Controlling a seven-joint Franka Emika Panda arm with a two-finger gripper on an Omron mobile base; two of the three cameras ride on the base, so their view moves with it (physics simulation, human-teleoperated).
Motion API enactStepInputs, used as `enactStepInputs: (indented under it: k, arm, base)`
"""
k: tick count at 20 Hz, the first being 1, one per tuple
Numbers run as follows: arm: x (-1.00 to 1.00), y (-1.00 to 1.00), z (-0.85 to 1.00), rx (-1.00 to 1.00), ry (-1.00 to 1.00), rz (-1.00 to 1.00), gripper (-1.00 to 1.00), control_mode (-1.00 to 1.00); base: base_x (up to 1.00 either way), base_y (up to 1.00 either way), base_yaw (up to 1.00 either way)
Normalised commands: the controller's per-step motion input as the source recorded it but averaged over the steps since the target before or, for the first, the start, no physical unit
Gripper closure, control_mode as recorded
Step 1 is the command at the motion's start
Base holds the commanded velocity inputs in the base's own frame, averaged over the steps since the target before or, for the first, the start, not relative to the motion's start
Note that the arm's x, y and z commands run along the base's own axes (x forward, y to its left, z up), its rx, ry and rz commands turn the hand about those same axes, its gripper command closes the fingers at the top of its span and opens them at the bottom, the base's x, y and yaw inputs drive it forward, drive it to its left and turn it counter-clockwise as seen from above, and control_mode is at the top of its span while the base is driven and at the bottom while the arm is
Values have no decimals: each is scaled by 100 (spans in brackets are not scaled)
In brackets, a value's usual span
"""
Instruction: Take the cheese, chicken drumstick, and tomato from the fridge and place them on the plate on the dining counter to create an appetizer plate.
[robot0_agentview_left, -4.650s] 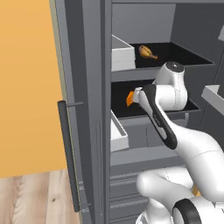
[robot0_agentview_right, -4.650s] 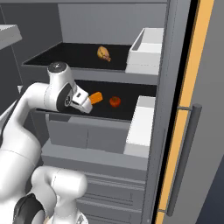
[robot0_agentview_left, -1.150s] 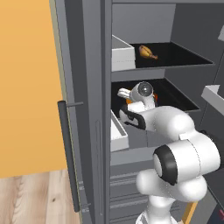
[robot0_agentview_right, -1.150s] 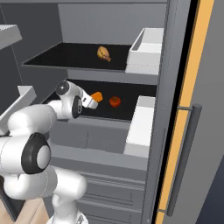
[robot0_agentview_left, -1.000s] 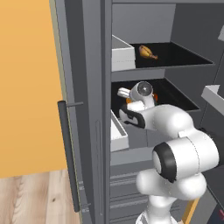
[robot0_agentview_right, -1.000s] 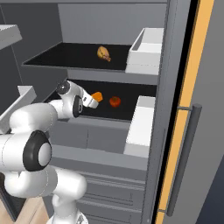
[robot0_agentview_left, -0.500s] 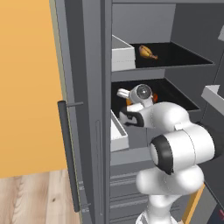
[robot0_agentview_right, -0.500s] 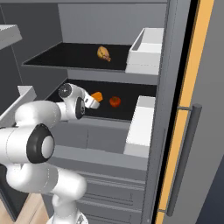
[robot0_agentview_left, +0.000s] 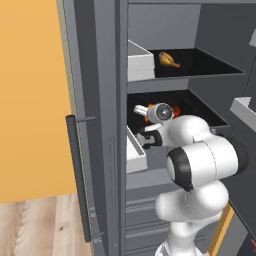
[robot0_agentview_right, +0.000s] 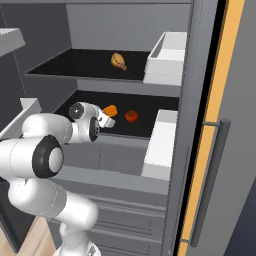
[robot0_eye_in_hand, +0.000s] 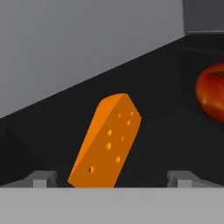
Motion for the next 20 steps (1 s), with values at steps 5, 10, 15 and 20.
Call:
enactStepInputs:
  k: [5,10,15,20]
  arm:
    - [10,0,-11,0,0,-1,-100,-100]
    - [15,0,-10,0,0,-1,-100,-100]
    - [17,0,-9,0,0,-1,-100,-100]
    - [21,0,-8,0,0,-1,-100,-100]
  base:
    - [0,0,0]
    - [0,0,0]
    - [0,0,0]
    - [0,0,0]
